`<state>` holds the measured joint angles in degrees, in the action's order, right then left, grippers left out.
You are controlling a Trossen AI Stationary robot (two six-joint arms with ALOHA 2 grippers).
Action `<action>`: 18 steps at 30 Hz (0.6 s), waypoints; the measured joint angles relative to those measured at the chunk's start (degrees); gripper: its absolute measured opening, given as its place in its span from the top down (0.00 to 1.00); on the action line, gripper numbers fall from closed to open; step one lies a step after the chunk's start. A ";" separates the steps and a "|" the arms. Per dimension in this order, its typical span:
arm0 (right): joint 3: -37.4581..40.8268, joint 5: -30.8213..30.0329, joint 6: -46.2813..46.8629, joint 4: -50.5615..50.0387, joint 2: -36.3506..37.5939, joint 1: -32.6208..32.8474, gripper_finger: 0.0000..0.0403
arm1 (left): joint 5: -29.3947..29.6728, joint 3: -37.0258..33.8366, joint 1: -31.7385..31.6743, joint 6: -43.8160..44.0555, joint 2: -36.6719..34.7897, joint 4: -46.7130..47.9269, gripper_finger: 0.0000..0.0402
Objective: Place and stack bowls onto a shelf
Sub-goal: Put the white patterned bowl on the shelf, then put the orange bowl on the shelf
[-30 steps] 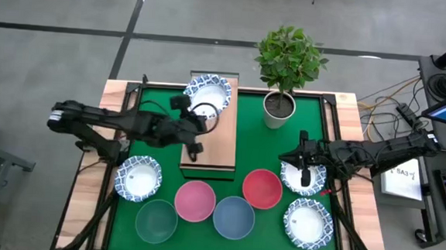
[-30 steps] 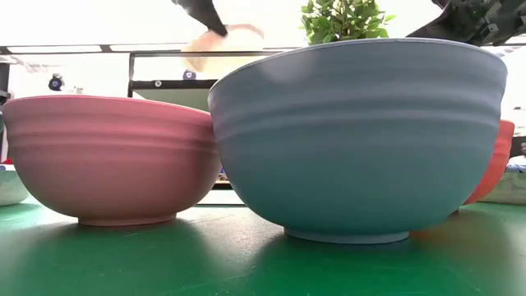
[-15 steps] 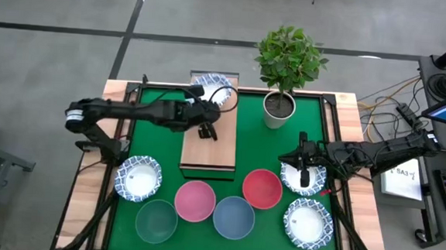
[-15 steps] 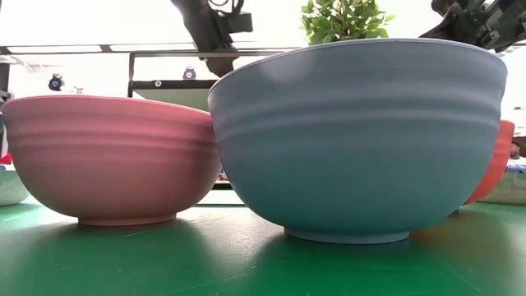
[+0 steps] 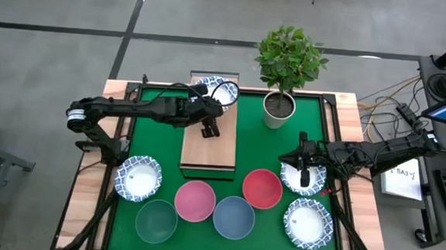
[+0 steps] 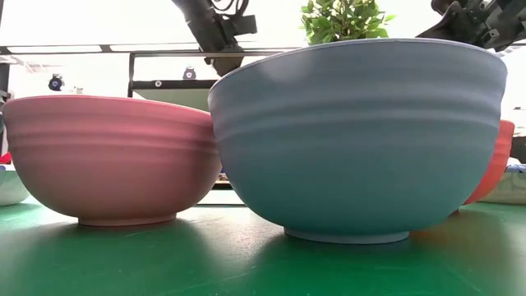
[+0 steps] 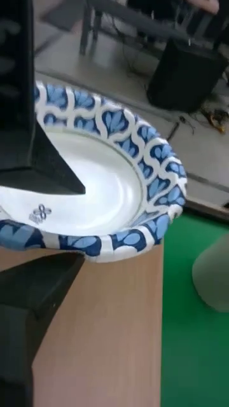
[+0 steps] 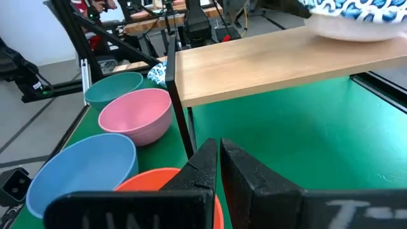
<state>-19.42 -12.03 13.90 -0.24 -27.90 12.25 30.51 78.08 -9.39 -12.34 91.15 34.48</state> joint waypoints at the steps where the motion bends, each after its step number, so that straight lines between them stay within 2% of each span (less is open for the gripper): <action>1: 0.00 0.00 0.20 0.24 0.00 0.00 0.98 | -0.50 0.00 0.00 0.33 0.00 0.02 0.62; 8: -0.01 0.47 2.77 2.67 0.01 0.23 0.98 | -0.75 0.00 0.19 0.79 -0.70 0.33 0.52; 15: -0.02 0.50 2.76 7.22 -0.08 3.11 0.98 | -1.05 0.00 2.50 2.68 -5.30 2.59 0.51; 18: -0.02 0.50 2.76 9.24 -0.96 4.38 0.98 | -4.25 0.00 5.18 6.20 -8.37 2.80 0.51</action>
<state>-19.44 -11.53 16.66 9.00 -28.86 16.63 26.26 78.08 -4.21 -6.14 82.78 37.28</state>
